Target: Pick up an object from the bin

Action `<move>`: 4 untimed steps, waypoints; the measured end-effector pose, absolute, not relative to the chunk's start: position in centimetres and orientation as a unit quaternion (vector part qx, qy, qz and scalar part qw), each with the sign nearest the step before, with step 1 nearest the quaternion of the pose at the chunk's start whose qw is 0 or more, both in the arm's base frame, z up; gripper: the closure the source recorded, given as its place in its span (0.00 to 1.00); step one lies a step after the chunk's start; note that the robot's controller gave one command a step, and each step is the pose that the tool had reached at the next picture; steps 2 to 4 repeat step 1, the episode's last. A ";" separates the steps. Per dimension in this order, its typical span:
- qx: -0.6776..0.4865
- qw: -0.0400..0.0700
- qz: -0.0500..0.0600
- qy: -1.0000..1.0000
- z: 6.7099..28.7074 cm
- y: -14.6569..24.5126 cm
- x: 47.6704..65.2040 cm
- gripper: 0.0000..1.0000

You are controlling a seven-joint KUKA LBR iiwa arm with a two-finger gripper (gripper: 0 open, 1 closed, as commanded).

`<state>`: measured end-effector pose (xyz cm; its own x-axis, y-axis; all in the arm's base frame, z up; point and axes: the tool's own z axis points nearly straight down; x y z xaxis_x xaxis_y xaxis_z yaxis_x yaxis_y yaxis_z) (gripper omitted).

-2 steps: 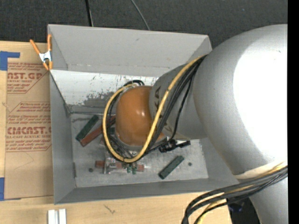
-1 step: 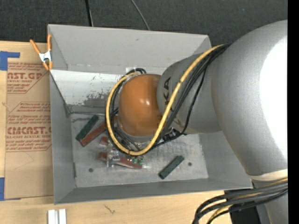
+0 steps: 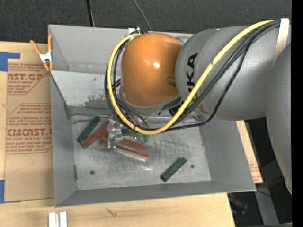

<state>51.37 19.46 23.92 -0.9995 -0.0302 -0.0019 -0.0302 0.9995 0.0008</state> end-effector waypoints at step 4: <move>-0.015 0.001 0.000 1.000 23.9 19.5 51.4 1.00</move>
Offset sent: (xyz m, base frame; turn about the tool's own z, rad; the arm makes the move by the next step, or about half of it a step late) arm 0.0210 0.0374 -0.0395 -0.2697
